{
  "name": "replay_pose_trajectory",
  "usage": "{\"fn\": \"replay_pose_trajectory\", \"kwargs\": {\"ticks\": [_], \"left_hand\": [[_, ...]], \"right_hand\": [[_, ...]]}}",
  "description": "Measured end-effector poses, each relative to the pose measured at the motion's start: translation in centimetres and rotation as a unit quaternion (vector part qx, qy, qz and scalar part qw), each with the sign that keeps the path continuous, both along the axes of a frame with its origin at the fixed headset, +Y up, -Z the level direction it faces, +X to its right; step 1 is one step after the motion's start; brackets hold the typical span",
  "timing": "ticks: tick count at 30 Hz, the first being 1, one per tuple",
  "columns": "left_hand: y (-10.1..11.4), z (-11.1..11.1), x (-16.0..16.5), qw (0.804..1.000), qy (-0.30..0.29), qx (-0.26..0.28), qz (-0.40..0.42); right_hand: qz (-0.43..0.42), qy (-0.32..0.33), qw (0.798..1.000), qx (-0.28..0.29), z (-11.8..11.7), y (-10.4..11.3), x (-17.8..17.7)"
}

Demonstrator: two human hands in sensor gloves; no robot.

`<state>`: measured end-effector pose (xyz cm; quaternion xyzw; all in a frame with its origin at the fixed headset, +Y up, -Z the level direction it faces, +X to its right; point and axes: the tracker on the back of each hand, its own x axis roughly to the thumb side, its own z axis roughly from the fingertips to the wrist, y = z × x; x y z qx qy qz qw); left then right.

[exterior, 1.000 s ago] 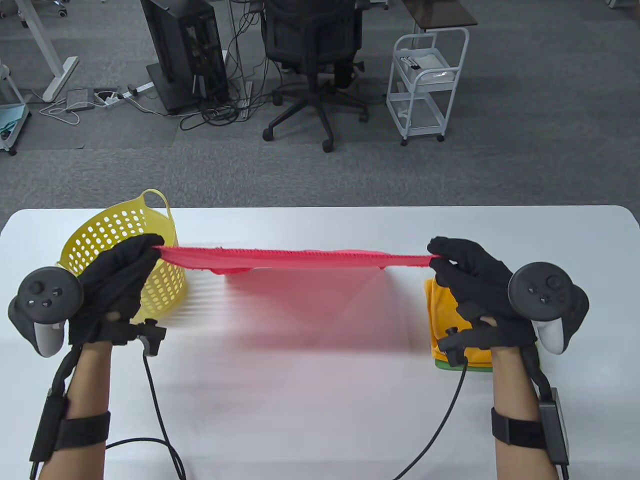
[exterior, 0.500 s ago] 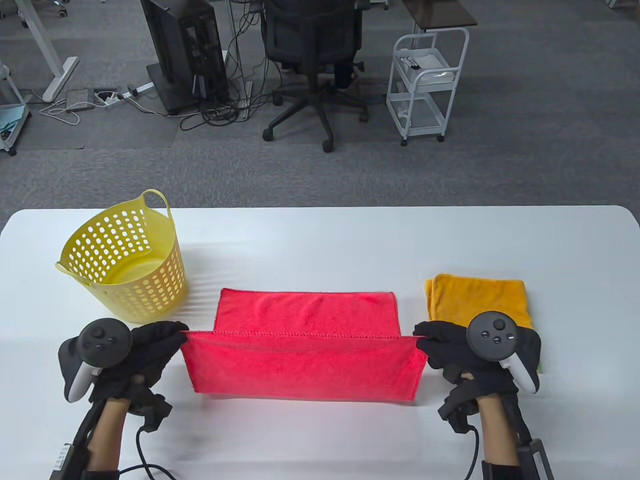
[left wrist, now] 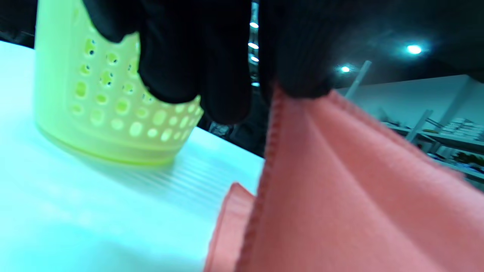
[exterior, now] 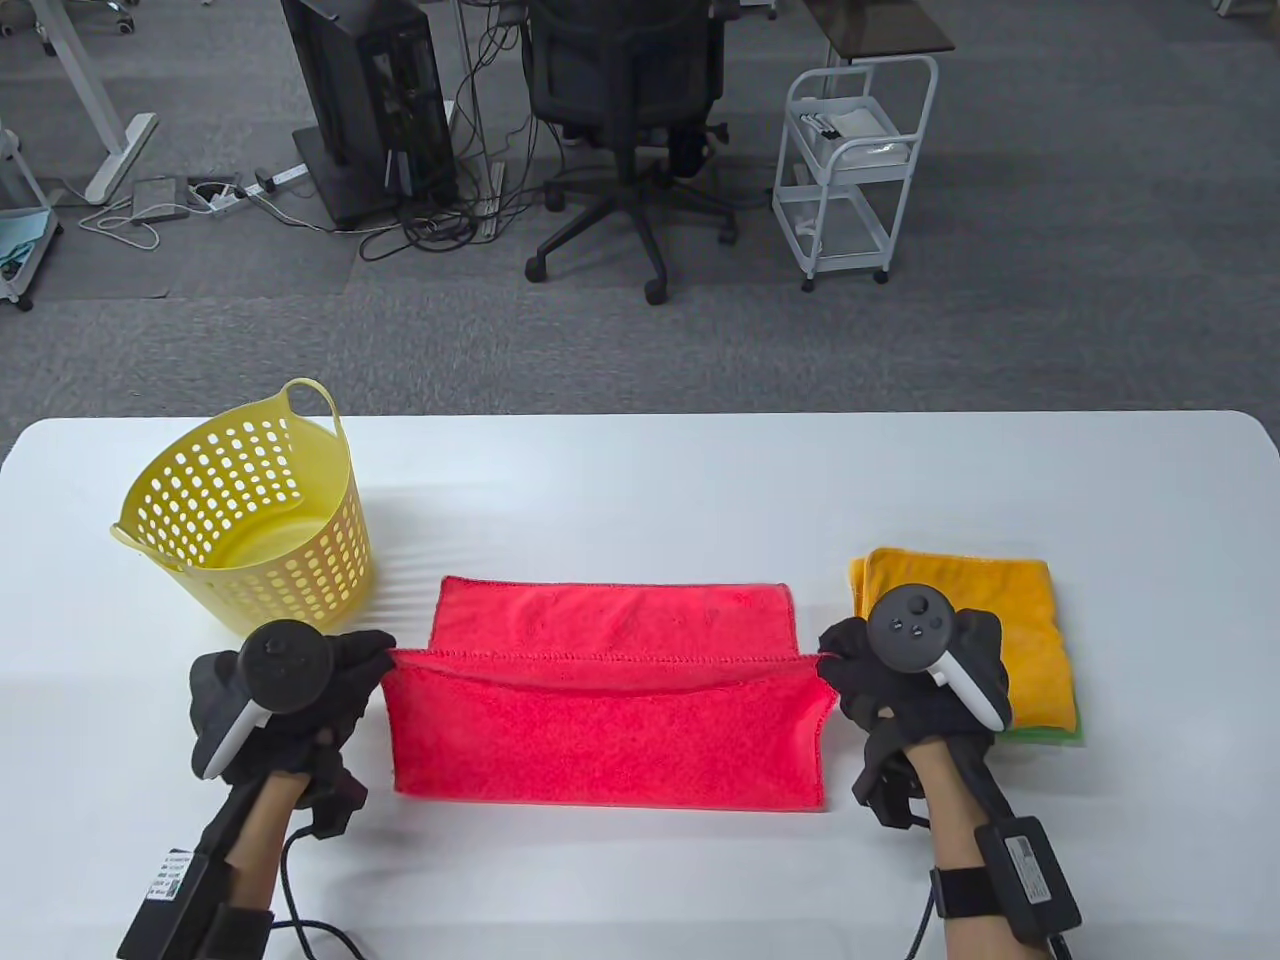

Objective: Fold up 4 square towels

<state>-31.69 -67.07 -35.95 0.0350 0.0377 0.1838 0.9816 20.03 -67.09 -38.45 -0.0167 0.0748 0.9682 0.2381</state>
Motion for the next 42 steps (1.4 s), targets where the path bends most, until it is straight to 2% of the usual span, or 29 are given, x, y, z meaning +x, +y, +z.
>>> {"fn": "replay_pose_trajectory", "kwargs": {"ticks": [4,9,19,22,29,34,37,39,42], "left_hand": [[0.1,-2.8,0.9,0.999,0.044,-0.001,-0.004],[-1.5,-6.5,2.4,0.996,0.084,-0.033,-0.007],[-4.6,-10.5,4.3,0.984,0.153,-0.086,-0.024],[-5.7,-11.3,4.4,0.982,0.150,-0.113,-0.025],[-7.6,-11.7,4.2,0.978,0.163,-0.128,-0.023],[-7.7,-11.1,3.8,0.979,0.158,-0.130,-0.004],[-7.1,-10.0,3.6,0.980,0.154,-0.124,0.006],[-6.5,-8.7,3.4,0.984,0.150,-0.098,0.011],[-5.5,-6.8,3.0,0.987,0.127,-0.098,0.000]], "right_hand": [[-0.008,-0.030,0.999,-0.010,-3.0,-0.3,0.0],[0.013,-0.074,0.996,-0.041,-6.5,-1.3,-0.5],[0.067,-0.109,0.987,-0.101,-10.3,-4.1,-1.9],[0.068,-0.105,0.984,-0.128,-10.8,-5.0,-2.0],[0.071,-0.125,0.982,-0.123,-11.6,-6.5,-2.1],[0.085,-0.114,0.983,-0.114,-10.9,-6.6,-2.4],[0.107,-0.111,0.983,-0.103,-9.6,-5.8,-2.8],[0.113,-0.111,0.982,-0.103,-8.5,-5.4,-3.2],[0.123,-0.109,0.976,-0.146,-7.1,-5.4,-3.8]]}}
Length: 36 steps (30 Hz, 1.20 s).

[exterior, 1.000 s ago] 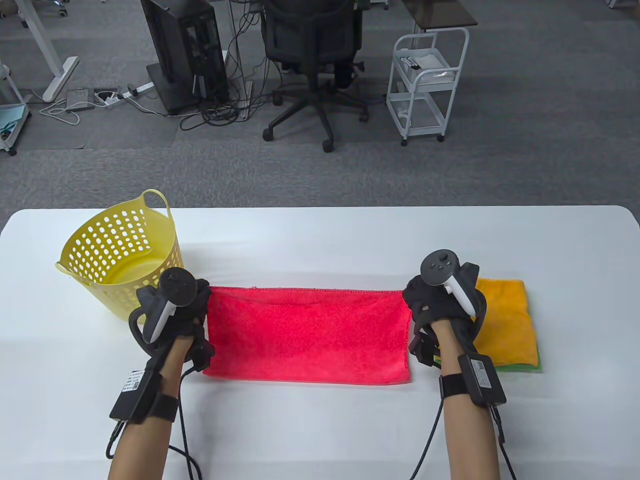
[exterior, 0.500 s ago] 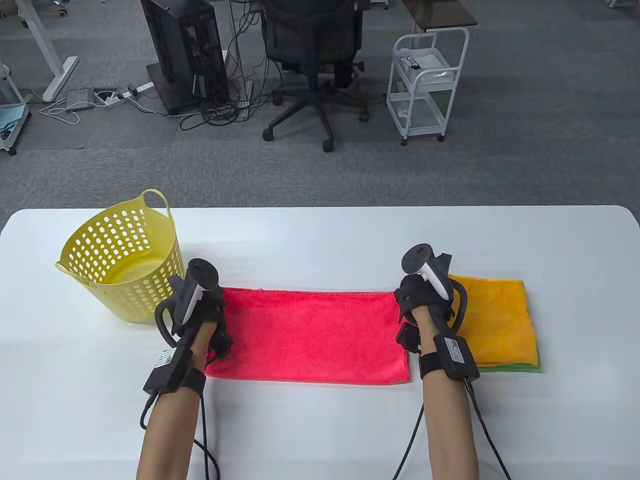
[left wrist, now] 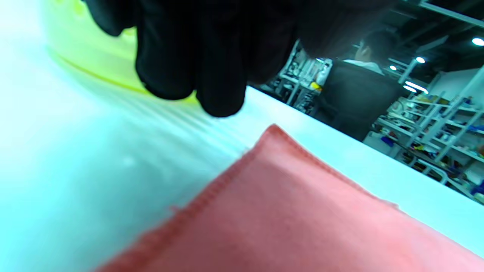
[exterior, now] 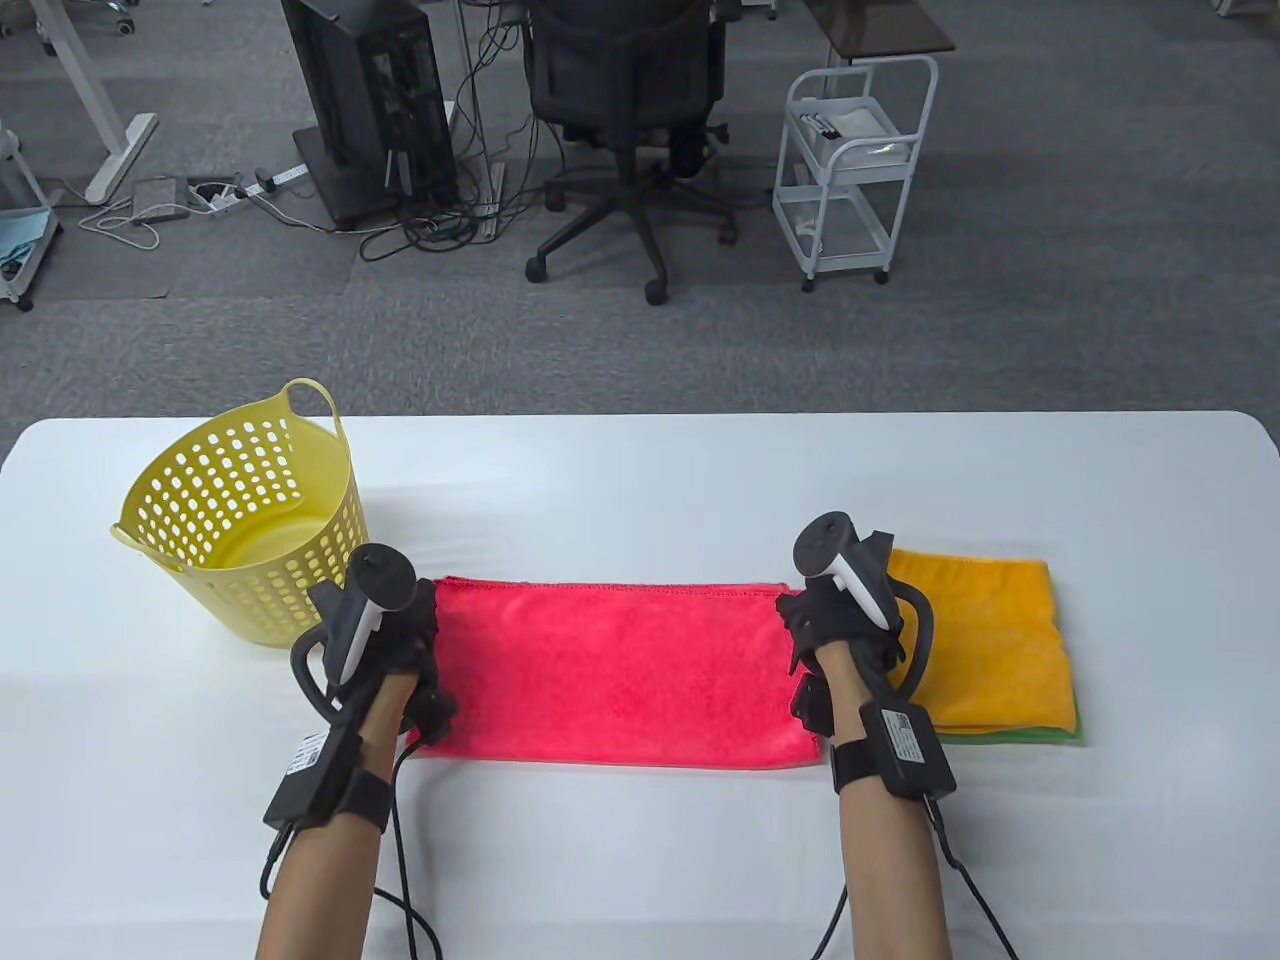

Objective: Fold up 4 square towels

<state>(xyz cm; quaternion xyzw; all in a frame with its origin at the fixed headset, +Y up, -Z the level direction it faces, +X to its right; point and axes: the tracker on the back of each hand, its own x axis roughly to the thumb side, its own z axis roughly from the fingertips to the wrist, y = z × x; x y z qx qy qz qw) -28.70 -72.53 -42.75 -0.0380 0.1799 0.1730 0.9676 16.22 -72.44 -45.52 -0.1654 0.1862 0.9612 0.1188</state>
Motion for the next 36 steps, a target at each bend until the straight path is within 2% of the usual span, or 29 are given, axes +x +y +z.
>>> {"fn": "replay_pose_trajectory", "kwargs": {"ticks": [3,5,11,16,19,22,32,36], "left_hand": [[1.5,1.9,-0.6,0.998,-0.054,0.018,-0.019],[2.6,3.2,-0.9,0.992,-0.124,0.013,-0.012],[4.1,7.1,-0.4,0.976,-0.210,0.013,-0.048],[3.0,9.2,0.7,0.947,-0.292,-0.051,-0.124],[1.8,9.6,0.7,0.938,-0.304,-0.080,-0.149],[1.1,9.7,0.5,0.936,-0.310,-0.095,-0.138],[1.0,10.0,0.4,0.936,-0.320,-0.078,-0.125],[0.9,10.1,0.3,0.938,-0.318,-0.071,-0.120]], "right_hand": [[0.018,-0.008,0.998,-0.060,1.0,-0.5,-0.5],[0.041,-0.023,0.995,-0.093,1.7,-1.0,-0.8],[0.079,-0.068,0.991,-0.083,2.1,-1.3,-1.8],[0.140,-0.096,0.982,-0.086,1.6,-1.9,-3.1],[0.168,-0.092,0.975,-0.113,1.2,-1.9,-3.9],[0.159,-0.106,0.975,-0.116,1.4,-1.7,-3.8],[0.069,-0.148,0.983,-0.082,2.2,-0.9,-3.4],[0.084,-0.141,0.985,-0.061,2.2,-0.8,-4.1]]}}
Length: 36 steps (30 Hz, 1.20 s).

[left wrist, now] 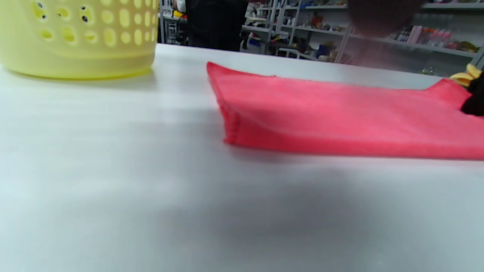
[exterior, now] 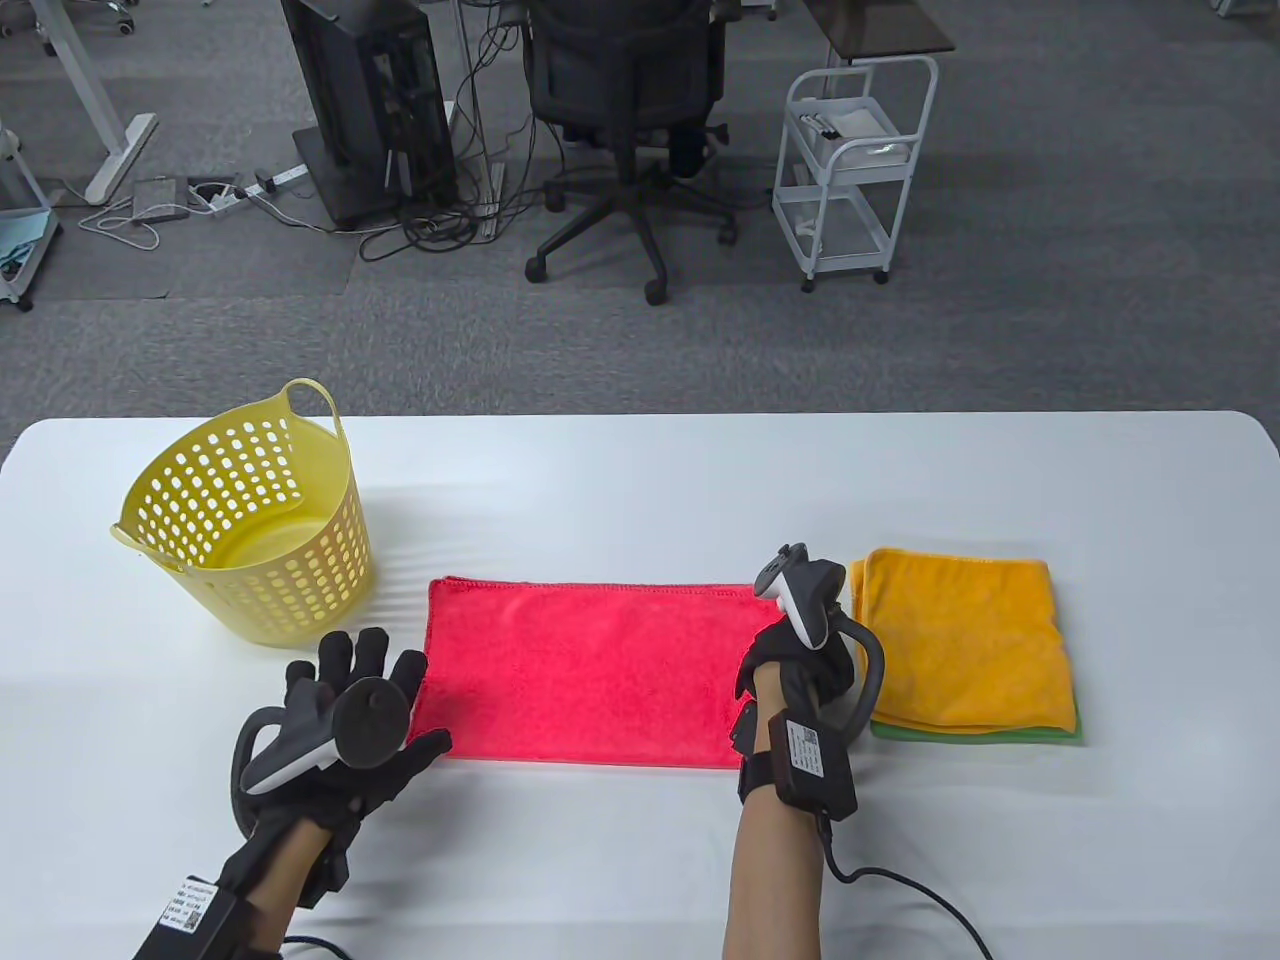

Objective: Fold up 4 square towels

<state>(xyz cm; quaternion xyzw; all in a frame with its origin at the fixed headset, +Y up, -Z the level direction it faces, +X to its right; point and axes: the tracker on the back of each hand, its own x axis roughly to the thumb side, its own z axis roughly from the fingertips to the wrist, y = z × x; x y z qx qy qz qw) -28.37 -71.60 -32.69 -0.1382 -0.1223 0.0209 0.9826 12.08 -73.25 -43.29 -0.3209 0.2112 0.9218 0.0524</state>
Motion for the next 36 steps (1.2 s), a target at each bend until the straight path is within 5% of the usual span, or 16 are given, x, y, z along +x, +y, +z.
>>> {"fn": "replay_pose_trajectory", "kwargs": {"ticks": [10,18,25,36], "left_hand": [[0.4,0.2,-0.3,1.000,0.006,0.016,0.003],[0.5,0.2,-0.5,1.000,0.008,0.007,0.002],[0.6,0.3,-0.6,1.000,0.010,0.006,0.002],[0.6,0.4,-0.6,1.000,0.004,-0.012,-0.011]], "right_hand": [[0.104,0.072,0.992,0.015,0.5,1.1,-2.4],[-0.024,0.111,0.991,0.066,1.0,3.3,-0.8],[-0.169,0.112,0.968,0.146,1.6,4.7,0.0],[-0.249,0.176,0.923,0.235,1.6,8.1,-7.1]]}}
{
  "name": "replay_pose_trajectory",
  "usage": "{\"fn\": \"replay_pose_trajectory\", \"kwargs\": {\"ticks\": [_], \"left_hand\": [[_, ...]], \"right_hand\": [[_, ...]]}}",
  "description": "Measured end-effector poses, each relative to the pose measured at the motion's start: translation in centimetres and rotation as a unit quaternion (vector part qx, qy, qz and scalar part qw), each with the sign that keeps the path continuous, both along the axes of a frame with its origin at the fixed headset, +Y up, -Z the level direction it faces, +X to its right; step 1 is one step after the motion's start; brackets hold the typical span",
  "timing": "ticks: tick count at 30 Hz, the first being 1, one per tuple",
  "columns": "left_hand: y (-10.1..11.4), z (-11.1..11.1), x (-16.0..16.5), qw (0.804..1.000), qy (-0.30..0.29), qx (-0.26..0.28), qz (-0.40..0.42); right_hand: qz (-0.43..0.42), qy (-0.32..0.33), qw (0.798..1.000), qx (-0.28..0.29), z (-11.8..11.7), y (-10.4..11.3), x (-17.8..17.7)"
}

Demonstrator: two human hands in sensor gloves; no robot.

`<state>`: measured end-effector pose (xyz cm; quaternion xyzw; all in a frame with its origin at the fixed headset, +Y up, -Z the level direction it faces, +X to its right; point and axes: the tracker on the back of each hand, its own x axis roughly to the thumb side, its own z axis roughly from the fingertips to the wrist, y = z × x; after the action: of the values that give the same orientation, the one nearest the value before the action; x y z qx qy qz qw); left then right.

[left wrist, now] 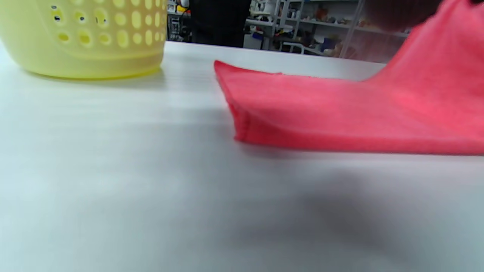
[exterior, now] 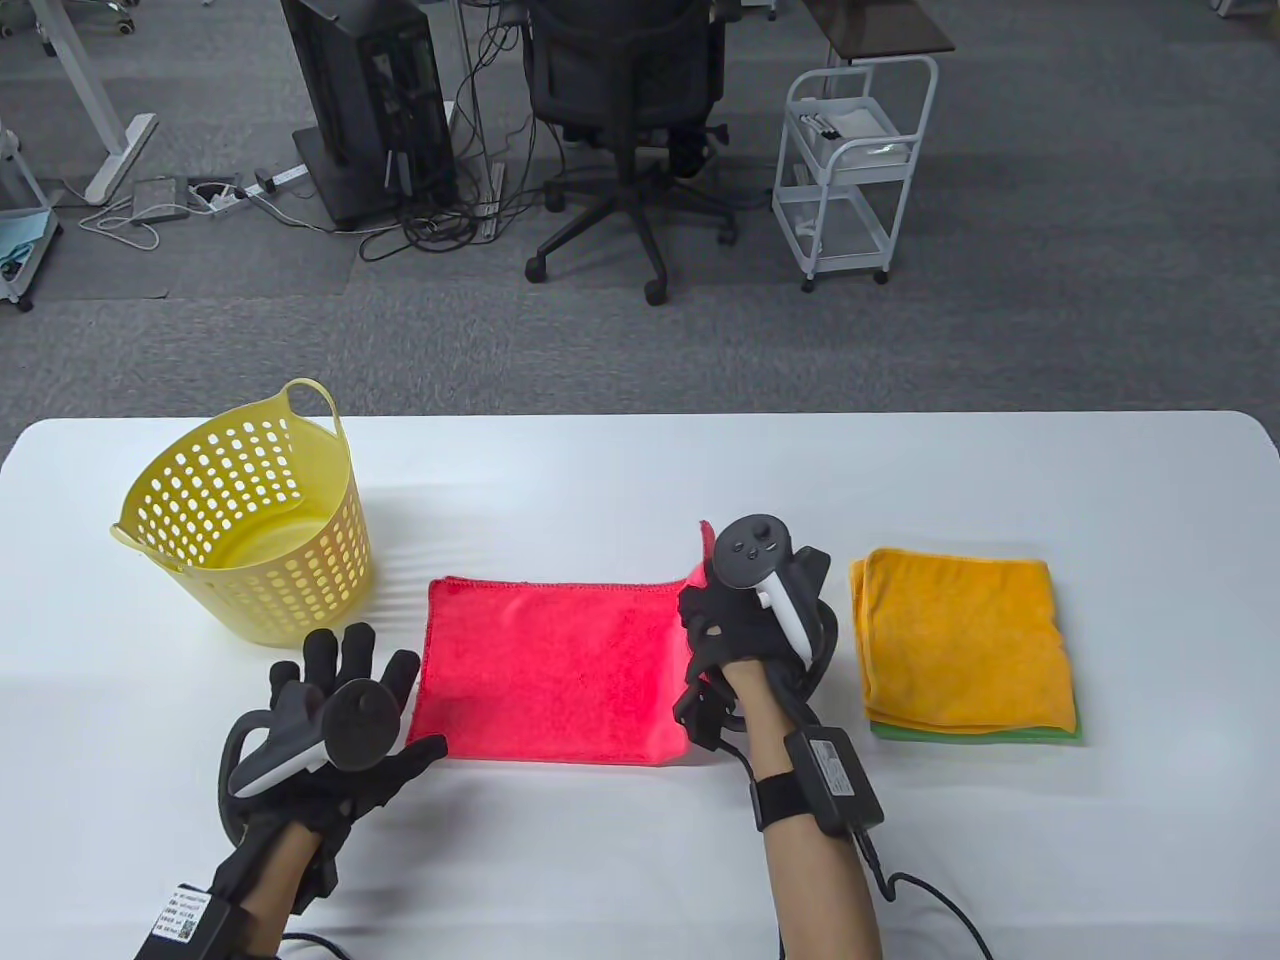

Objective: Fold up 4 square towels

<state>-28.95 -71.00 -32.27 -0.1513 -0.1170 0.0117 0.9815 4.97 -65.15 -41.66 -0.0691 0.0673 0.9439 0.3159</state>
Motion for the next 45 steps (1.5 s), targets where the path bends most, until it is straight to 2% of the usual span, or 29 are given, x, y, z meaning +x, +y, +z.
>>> {"fn": "replay_pose_trajectory", "kwargs": {"ticks": [6,9,14,23,26,30,34,36,41,45], "left_hand": [[0.0,0.0,-0.1,1.000,0.003,-0.004,0.002],[-0.1,0.0,-0.1,1.000,0.005,-0.007,0.004],[-0.1,0.0,-0.1,1.000,0.007,-0.010,0.004],[0.0,-0.1,-0.3,1.000,0.015,-0.017,0.007],[0.0,-0.1,-0.3,1.000,0.015,-0.017,0.007],[0.0,-0.1,-0.4,1.000,0.015,-0.016,0.010],[0.0,-0.2,-0.5,1.000,0.017,-0.015,0.013],[0.0,-0.2,-0.5,1.000,0.017,-0.015,0.013],[0.0,-0.1,-0.5,1.000,0.017,-0.012,0.013],[0.0,-0.1,-0.5,1.000,0.015,-0.011,0.011]], "right_hand": [[0.018,0.046,0.999,0.024,-0.1,0.9,-6.2],[0.028,0.063,0.997,0.025,-0.3,0.6,-9.5],[0.042,0.079,0.996,0.009,-1.5,-1.5,-14.3],[0.069,0.091,0.993,-0.031,-3.3,-6.9,-19.2],[0.072,0.102,0.991,-0.049,-3.7,-7.8,-19.9],[0.027,0.149,0.983,-0.107,-4.1,-8.0,-20.2],[-0.057,0.205,0.968,-0.135,-4.2,-7.0,-19.9],[-0.070,0.209,0.967,-0.126,-4.1,-6.3,-19.3],[0.014,0.172,0.981,-0.085,-4.8,-5.0,-16.3],[0.129,0.105,0.984,-0.061,-5.4,-5.5,-12.8]]}}
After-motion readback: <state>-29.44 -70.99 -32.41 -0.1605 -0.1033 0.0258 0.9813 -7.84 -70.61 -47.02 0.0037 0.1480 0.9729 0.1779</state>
